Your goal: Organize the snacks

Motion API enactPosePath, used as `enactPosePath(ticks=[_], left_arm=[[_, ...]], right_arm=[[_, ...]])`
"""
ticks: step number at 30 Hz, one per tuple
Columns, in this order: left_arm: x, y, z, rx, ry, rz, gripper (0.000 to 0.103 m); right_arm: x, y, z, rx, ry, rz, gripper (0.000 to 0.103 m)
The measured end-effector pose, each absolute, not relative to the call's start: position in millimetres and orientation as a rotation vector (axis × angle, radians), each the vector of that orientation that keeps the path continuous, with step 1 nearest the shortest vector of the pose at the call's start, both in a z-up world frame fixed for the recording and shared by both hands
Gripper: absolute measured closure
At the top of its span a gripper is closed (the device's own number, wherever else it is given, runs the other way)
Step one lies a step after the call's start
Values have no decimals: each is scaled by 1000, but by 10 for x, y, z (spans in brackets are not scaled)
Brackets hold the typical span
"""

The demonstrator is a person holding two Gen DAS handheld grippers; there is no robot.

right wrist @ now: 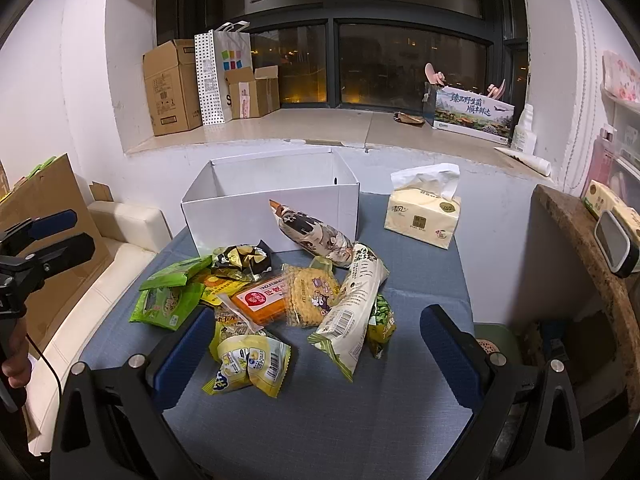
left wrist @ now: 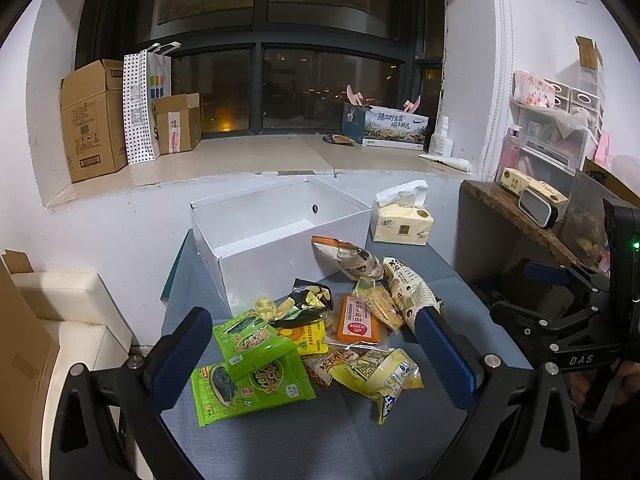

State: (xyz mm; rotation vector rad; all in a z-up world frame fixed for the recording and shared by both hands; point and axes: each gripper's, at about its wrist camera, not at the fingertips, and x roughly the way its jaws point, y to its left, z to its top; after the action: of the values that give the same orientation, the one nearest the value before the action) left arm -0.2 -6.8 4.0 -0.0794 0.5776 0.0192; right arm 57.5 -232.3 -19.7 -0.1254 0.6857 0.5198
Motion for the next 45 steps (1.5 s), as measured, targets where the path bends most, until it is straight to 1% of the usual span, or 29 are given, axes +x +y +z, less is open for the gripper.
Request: enactPosePath(ticks=[36,40,45], left_arm=[[4,-8,-16,-78,584,31,0],[-20,9,-54,-81,562,4,0],[-44,56,-111,-76,556,15,0]], right_arm=[[616,-2191,-273,-162,695,549,0],[857,-2037,-383,-182,704,593,0],[1524,-1640,-671,-350,718,520,0]])
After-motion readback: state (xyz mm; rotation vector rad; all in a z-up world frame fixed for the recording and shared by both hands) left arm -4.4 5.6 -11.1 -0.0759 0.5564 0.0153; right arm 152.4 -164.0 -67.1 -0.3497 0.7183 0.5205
